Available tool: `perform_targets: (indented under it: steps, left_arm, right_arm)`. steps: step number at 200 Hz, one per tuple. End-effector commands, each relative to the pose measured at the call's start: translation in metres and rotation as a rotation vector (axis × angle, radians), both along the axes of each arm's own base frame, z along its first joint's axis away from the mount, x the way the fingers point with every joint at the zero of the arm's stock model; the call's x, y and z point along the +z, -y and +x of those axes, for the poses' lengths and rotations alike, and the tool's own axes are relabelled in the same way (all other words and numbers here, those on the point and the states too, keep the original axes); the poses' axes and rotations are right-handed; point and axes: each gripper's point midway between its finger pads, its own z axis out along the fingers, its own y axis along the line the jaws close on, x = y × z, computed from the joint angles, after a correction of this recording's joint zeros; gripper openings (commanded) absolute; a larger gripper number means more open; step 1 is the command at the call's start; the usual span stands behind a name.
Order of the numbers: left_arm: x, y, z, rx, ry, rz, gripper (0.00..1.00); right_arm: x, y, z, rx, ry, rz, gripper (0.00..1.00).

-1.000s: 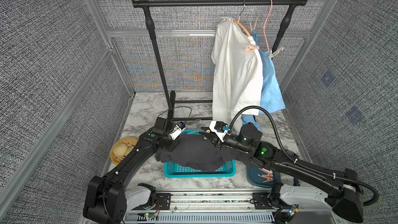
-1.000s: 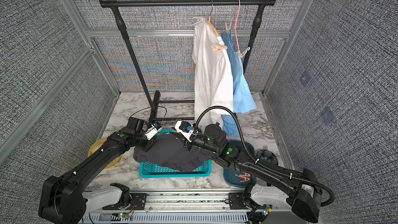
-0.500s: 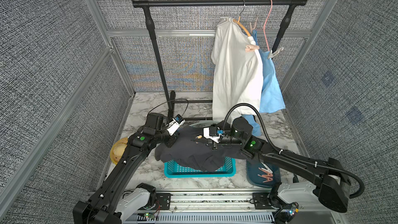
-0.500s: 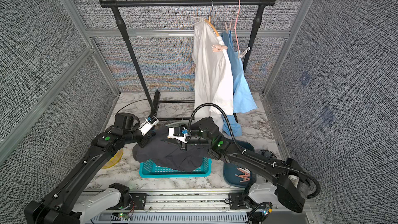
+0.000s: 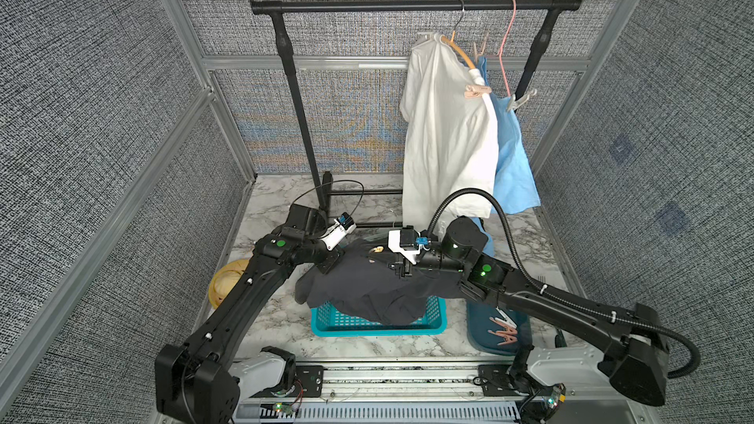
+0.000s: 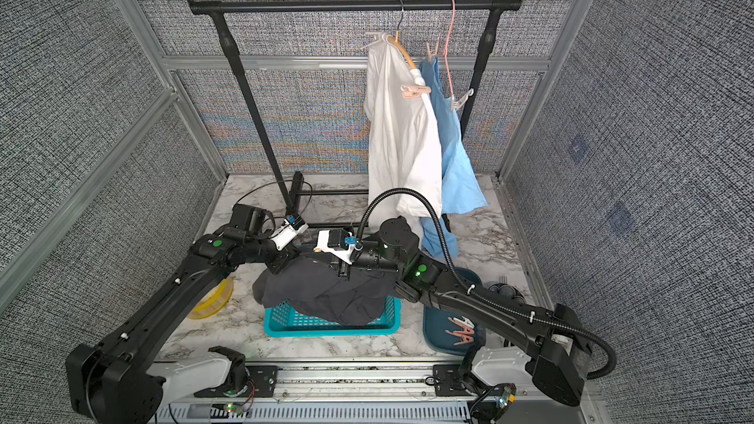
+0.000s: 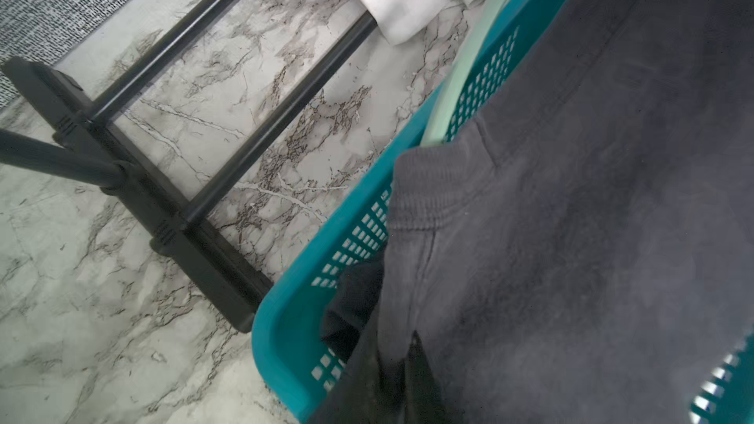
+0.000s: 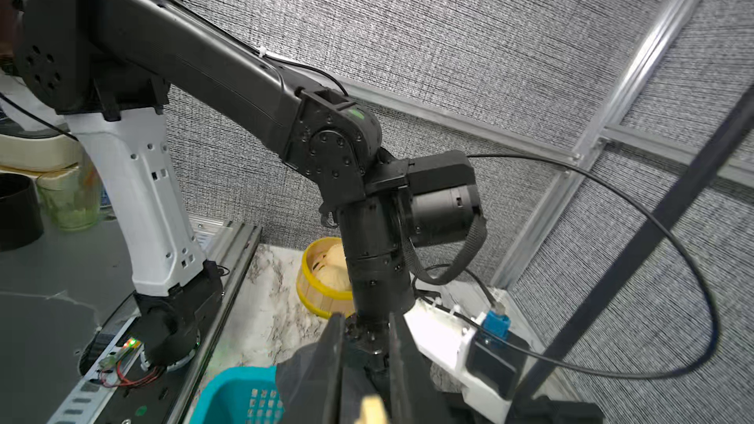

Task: Use clothespins to secure the t-shirt on both sides of the hanger
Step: Place the hanger in the basket, then open the clothespin.

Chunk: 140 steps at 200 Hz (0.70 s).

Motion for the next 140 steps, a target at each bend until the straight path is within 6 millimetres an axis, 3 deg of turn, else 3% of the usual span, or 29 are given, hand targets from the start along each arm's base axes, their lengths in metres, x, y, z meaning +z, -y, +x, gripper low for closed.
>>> perform_targets:
  steps: [1, 31, 55, 72, 92, 114, 129, 140]
  left_arm:
    - [0.005, 0.019, 0.020, -0.080, 0.046, -0.043, 0.01]
    - [-0.014, 0.027, 0.040, -0.095, -0.005, -0.017, 0.08]
    - [-0.029, 0.027, 0.044, -0.102, -0.063, 0.020, 0.18]
    - [-0.029, 0.025, 0.044, -0.093, -0.055, 0.021, 0.32]
    - [-0.012, 0.022, 0.044, -0.079, 0.011, 0.010, 0.51]
    - [0.017, 0.008, 0.046, 0.039, 0.116, -0.001, 0.81]
    - [0.040, 0.000, 0.041, 0.101, 0.187, -0.037, 0.84]
    - [0.059, 0.008, 0.023, 0.043, 0.225, -0.121, 0.84]
  right_arm:
    - [-0.022, 0.006, 0.011, -0.081, -0.041, -0.056, 0.00]
    - [-0.026, 0.009, 0.012, -0.090, -0.047, -0.062, 0.00]
    - [-0.026, 0.009, 0.015, -0.103, -0.046, -0.063, 0.00]
    - [-0.030, 0.008, 0.017, -0.108, -0.058, -0.072, 0.00]
    - [-0.030, 0.007, 0.020, -0.113, -0.070, -0.069, 0.00]
    - [-0.025, 0.006, 0.026, -0.127, -0.091, -0.041, 0.00]
    - [-0.018, 0.007, 0.033, -0.144, -0.127, -0.005, 0.00]
    - [-0.009, 0.008, 0.039, -0.155, -0.186, 0.043, 0.00]
